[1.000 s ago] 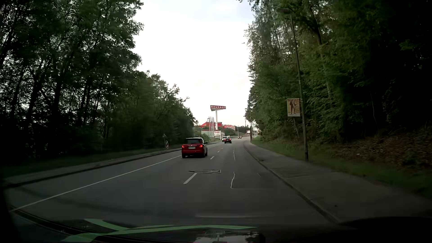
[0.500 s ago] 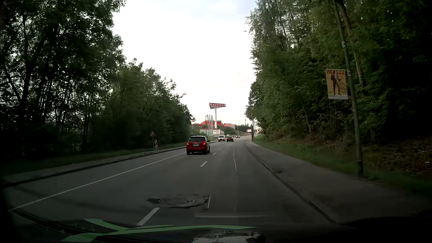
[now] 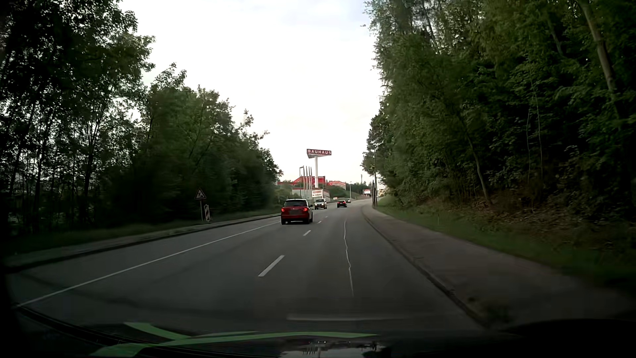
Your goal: Follow the waypoints while adhering to traffic rules and regulations
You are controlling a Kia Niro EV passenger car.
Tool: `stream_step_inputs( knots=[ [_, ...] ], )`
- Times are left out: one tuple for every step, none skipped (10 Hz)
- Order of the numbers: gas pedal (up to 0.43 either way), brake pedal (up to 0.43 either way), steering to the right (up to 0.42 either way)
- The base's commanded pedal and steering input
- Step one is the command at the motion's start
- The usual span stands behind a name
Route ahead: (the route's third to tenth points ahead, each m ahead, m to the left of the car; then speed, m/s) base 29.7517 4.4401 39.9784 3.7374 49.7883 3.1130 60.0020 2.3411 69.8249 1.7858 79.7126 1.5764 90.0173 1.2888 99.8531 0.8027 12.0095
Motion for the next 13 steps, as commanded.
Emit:
stream_step_inputs(
  knots=[
    [0.197,0.000,-0.002],
    [0.197,0.000,-0.001],
    [0.197,0.000,-0.002],
    [0.197,0.000,-0.002],
    [0.197,0.000,-0.002],
    [0.197,0.000,-0.002],
    [0.197,0.000,-0.001],
    [0.197,0.000,-0.001],
    [0.197,0.000,-0.001],
    [0.197,0.000,-0.002],
    [0.197,0.000,-0.001],
    [0.197,0.000,-0.001],
    [0.197,0.000,-0.001]
  ],
)
